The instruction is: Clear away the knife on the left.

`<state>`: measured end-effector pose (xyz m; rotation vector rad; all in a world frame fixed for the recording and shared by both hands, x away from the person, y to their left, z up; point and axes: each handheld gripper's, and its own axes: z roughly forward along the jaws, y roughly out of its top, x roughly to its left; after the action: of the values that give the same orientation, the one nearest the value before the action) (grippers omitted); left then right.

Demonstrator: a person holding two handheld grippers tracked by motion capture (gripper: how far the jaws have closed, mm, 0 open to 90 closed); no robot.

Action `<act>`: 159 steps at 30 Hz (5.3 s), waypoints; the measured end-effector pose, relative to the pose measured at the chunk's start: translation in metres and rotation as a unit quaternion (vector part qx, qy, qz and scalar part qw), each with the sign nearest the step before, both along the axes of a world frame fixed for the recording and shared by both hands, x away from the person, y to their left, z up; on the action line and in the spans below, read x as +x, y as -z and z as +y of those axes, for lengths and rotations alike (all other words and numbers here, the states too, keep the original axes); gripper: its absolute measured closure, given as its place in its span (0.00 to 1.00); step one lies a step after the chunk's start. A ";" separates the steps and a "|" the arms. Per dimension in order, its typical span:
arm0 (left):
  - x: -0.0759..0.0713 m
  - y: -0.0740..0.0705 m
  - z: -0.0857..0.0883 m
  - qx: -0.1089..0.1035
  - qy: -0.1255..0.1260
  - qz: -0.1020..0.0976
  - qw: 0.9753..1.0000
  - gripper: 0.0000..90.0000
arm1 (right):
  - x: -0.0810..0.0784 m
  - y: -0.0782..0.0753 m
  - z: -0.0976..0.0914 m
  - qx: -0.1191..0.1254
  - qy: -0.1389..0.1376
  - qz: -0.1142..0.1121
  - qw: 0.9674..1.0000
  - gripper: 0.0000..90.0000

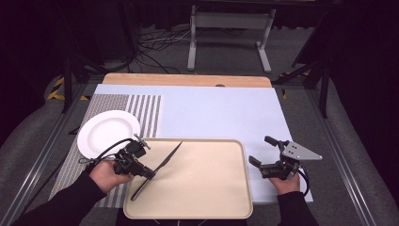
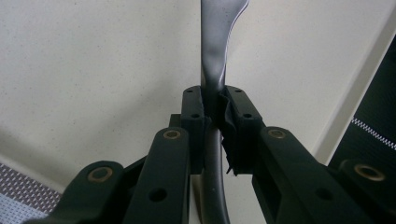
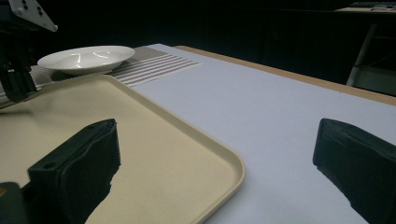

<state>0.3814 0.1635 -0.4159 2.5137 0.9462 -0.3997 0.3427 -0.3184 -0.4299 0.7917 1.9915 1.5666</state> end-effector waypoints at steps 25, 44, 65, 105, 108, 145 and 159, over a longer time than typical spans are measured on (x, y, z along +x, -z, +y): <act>0.000 0.013 -0.007 0.038 -0.006 0.013 0.999 0.88 | 0.001 0.000 -0.002 0.004 0.002 0.000 1.000 0.02; 0.007 -0.018 -0.020 -0.025 0.010 -0.106 0.994 0.93 | 0.001 0.000 -0.002 0.003 0.000 -0.001 1.000 0.02; 0.026 -0.005 -0.093 -0.022 0.083 -0.148 0.985 1.00 | 0.000 -0.001 -0.004 0.006 0.001 -0.004 1.000 0.02; 0.038 0.011 -0.088 0.057 0.100 -0.145 0.983 1.00 | 0.001 0.001 -0.005 0.005 -0.001 0.000 1.000 0.02; 0.041 0.012 -0.083 0.054 0.094 -0.142 0.984 1.00 | 0.001 0.001 -0.005 0.004 -0.001 0.000 1.000 0.02; 0.046 0.012 -0.034 0.062 0.056 -0.140 0.987 1.00 | 0.001 0.001 -0.004 0.000 0.000 0.003 1.000 0.02; 0.045 0.011 -0.029 0.072 0.056 -0.140 0.986 1.00 | 0.001 0.001 -0.004 0.000 0.001 0.005 1.000 0.02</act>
<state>0.4268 0.1349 -0.4273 2.6693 0.7511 -0.0076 0.3434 -0.3221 -0.4312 0.8026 1.9971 1.5653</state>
